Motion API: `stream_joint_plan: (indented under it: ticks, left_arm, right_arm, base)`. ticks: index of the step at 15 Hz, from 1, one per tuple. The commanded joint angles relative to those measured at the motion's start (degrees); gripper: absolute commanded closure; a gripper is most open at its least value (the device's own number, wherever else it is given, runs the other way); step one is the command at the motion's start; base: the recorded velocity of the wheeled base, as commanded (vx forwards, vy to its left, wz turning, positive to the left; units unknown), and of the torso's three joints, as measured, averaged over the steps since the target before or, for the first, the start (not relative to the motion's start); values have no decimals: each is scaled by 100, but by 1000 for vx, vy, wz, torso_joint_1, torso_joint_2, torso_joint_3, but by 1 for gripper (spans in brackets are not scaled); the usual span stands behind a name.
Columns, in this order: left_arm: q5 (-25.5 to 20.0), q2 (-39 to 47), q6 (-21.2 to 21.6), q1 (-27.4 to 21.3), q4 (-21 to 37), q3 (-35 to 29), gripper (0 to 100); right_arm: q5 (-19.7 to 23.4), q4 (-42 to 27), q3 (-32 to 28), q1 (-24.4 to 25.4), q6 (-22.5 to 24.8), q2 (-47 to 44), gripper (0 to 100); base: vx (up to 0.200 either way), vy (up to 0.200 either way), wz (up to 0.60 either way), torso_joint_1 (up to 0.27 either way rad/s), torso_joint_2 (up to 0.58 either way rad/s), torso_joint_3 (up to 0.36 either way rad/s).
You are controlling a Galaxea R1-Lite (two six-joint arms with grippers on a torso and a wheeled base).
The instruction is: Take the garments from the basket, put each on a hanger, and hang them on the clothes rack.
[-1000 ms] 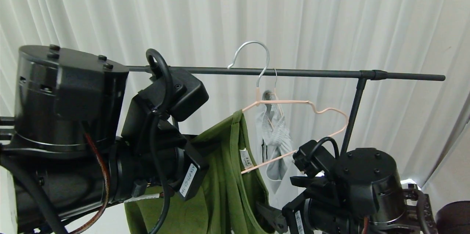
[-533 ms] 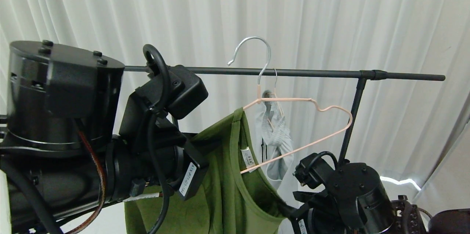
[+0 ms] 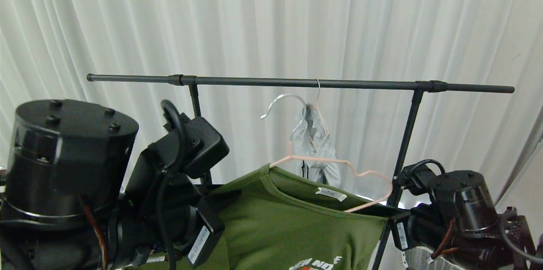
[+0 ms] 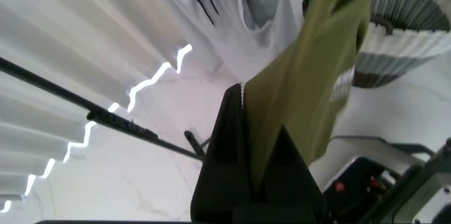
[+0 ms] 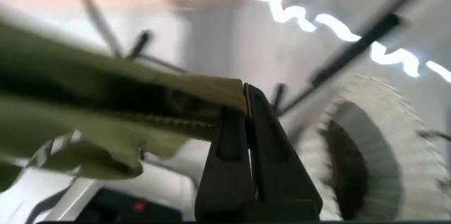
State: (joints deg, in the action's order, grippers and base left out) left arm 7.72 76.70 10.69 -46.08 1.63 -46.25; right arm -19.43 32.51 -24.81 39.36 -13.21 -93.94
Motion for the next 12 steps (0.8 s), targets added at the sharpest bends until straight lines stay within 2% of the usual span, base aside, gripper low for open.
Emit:
stream_joint_plan:
  ticks: [1,4,7,9,10,12]
  left_arm:
    - [19,-217,21,-6,12,275,100]
    - [283,-173,249,11,206,617,100]
    - [889,143,170,11,179,582,100]
    - [925,170,126,3,135,521,100]
    - [925,161,91,3,135,503,100]
    - [925,161,-14,3,21,503,100]
  right_arm:
    - [1,168,46,-509,170,122,100]
    - [27,256,20,-535,240,227,100]
    - [317,150,20,-350,557,728,100]
    - [528,-201,-15,-166,671,1080,100]
    - [660,-720,-147,45,715,1431,0]
    - [713,-1318,-270,414,715,1862,0]
  base:
    - [0,0,0,0,0,0]
    - [0,0,0,0,0,0]
    - [0,0,0,0,0,0]
    - [0,0,0,0,0,0]
    - [0,0,0,0,0,0]
    - [0,0,0,0,0,0]
